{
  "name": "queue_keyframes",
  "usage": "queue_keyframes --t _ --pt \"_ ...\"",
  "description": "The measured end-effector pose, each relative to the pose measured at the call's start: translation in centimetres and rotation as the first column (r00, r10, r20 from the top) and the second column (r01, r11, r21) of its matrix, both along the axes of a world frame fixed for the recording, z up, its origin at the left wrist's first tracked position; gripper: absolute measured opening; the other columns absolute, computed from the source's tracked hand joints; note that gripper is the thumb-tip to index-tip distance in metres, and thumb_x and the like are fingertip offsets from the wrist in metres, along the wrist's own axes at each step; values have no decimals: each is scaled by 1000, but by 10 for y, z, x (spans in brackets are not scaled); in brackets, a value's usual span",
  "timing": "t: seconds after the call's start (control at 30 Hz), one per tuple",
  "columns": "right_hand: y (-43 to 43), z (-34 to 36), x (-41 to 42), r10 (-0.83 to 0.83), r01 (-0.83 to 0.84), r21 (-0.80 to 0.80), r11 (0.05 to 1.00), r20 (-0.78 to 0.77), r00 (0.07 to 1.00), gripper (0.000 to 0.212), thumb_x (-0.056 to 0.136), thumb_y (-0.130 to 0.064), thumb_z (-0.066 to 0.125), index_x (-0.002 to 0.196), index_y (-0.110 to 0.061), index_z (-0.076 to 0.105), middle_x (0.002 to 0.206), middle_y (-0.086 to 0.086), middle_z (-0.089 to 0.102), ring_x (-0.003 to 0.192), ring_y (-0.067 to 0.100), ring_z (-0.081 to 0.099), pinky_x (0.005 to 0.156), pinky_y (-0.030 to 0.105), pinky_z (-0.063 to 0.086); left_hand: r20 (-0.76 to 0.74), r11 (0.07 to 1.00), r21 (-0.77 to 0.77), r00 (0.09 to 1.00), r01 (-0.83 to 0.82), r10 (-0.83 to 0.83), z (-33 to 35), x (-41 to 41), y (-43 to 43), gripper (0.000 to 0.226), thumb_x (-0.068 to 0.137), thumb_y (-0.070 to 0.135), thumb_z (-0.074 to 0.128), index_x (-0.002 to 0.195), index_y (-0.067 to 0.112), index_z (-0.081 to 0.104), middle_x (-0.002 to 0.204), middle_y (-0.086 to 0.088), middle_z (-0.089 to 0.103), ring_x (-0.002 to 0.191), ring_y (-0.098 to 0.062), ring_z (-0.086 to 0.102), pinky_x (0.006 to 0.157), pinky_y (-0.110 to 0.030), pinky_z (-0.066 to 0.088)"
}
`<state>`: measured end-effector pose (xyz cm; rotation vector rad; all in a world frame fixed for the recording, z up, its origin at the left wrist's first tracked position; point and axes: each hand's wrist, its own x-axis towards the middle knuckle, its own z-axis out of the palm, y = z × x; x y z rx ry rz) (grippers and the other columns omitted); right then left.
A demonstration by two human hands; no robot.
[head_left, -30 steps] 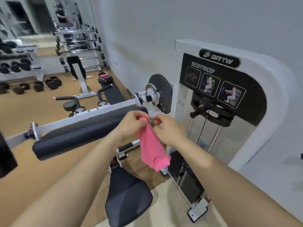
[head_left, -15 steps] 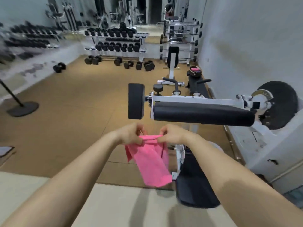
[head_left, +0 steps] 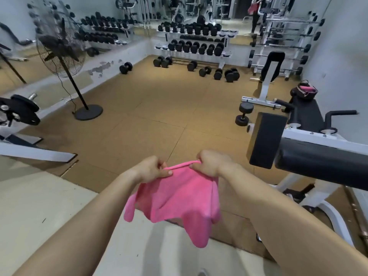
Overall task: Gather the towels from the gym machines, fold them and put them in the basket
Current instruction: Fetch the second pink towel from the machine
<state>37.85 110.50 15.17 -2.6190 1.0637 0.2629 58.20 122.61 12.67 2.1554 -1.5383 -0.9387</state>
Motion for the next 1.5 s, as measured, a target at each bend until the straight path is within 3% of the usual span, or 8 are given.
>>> queue_keyframes --t 0.23,0.47,0.73,0.9,0.97,1.07,1.2,1.5 --pt "-112 -26 113 8 -9 -30 1000 -46 999 43 89 -65 55 72 -26 53 78 -4 59 78 19 58 68 34 49 148 1000 12 989 -20 18 -31 122 -103 8 90 20 70 86 19 64 70 4 63 66 -14 56 48 -10 34" --pt "-288 -35 213 -79 83 41 996 -88 993 42 92 -62 52 89 -22 65 90 -3 64 90 20 61 77 37 52 181 995 73 982 -66 52 -29 234 -266 32 96 33 60 68 18 57 55 3 64 56 -14 59 52 -23 37" --pt "-478 -30 297 -192 193 9 981 -74 979 38 95 -55 50 89 -19 60 86 -1 60 84 23 58 80 43 55 240 996 60 968 64 -76 -22 330 -472 19 90 12 55 101 16 70 88 0 67 84 -19 61 73 -27 47" --pt "-599 -33 336 -296 294 -32 955 -95 950 42 93 -58 49 76 -21 56 78 -2 61 74 20 58 59 30 42 234 987 22 959 161 -162 -28 392 -623 14 85 10 56 86 22 63 81 4 64 79 -16 59 56 -20 38" --pt "-645 -24 346 -358 359 -4 933 -107 928 45 92 -61 49 72 -21 55 76 -2 60 73 20 58 59 31 42 240 975 42 945 220 -223 -21 411 -686 11 85 10 56 85 17 66 82 -1 67 80 -20 61 60 -27 43" --pt "-716 -8 357 -443 444 -3 896 -74 894 49 92 -65 46 74 -20 56 77 0 62 78 23 62 64 33 49 250 959 26 927 282 -279 -6 430 -781 13 84 11 57 90 10 68 87 -6 70 84 -26 63 71 -34 50" --pt "-802 -5 351 -521 522 28 853 -36 853 52 91 -67 46 74 -20 58 75 -1 61 77 23 63 67 36 53 230 932 -25 909 362 -347 9 432 -902 10 84 9 58 85 16 65 83 0 68 83 -22 62 69 -29 46" --pt "-1017 -48 257 -697 693 107 713 7 717 39 91 -61 51 80 -24 55 88 0 64 83 22 61 71 37 50 243 836 -98 827 540 -507 -6 351 -1183 18 92 11 55 94 24 67 97 1 71 93 -19 63 78 -26 43"
